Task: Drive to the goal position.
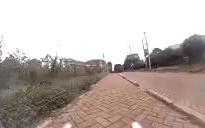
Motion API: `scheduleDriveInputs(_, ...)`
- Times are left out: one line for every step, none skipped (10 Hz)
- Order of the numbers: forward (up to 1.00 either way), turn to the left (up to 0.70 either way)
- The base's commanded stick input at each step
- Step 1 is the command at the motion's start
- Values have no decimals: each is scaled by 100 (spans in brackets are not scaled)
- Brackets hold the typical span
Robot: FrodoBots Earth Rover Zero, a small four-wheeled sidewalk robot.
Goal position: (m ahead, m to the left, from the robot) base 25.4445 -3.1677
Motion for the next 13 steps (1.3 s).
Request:
scheduleDriveInputs(70, 15)
scheduleDriveInputs(70, 10)
scheduleDriveInputs(70, 4)
scheduleDriveInputs(70, 3)
scheduleDriveInputs(70, 3)
scheduleDriveInputs(70, 0)
scheduleDriveInputs(70, 0)
scheduleDriveInputs(70, 0)
scheduleDriveInputs(70, 0)
scheduleDriveInputs(70, 0)
scheduleDriveInputs(70, 0)
scheduleDriveInputs(70, 0)
scheduleDriveInputs(70, -5)
